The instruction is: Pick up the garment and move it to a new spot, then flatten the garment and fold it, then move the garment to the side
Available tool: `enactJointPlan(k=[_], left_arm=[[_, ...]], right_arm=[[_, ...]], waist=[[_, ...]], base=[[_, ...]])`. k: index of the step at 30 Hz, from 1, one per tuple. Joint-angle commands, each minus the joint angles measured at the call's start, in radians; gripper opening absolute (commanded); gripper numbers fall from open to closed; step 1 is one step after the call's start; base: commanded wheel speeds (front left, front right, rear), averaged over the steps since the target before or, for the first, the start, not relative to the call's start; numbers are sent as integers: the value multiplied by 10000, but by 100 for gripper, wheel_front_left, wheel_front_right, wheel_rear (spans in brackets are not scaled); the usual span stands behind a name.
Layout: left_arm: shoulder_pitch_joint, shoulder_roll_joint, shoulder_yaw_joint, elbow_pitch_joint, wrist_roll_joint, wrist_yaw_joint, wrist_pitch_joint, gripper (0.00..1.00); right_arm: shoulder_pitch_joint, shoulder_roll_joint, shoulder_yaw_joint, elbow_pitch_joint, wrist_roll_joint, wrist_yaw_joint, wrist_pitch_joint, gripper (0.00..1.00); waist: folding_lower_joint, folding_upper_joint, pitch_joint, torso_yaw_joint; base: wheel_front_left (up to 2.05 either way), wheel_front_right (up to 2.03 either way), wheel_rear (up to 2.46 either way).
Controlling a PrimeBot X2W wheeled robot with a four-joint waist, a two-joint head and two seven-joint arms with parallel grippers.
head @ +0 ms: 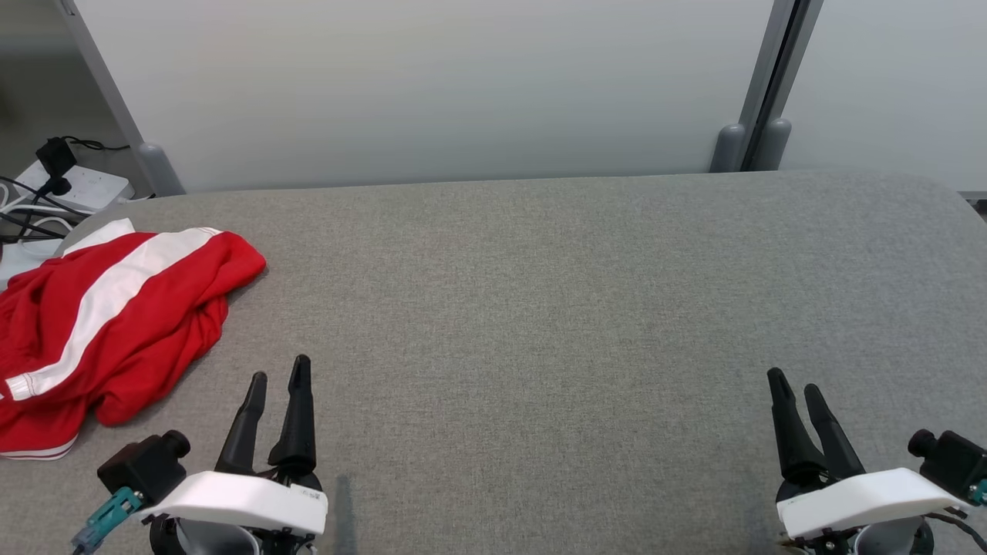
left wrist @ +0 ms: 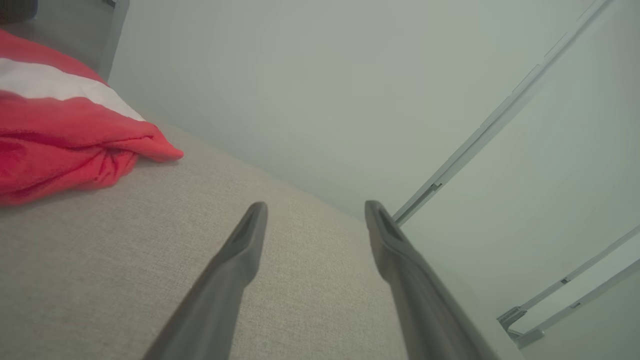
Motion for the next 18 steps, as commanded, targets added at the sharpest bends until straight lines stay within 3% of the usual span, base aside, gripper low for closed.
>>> enactJointPlan(k=[1,18], left_arm=[[-628,133,116,-263,415,71,-157,100],[-809,185,-127,-75,2659,255,-656,100]], right_arm=[[-518,-131,232,-391,-392,9,-187,100],[-640,-229,721,-811,-2347,11,-686,100]], waist=[[0,0,-6,-4],[0,0,-68,-73]], base=[[0,0,0],[0,0,0]])
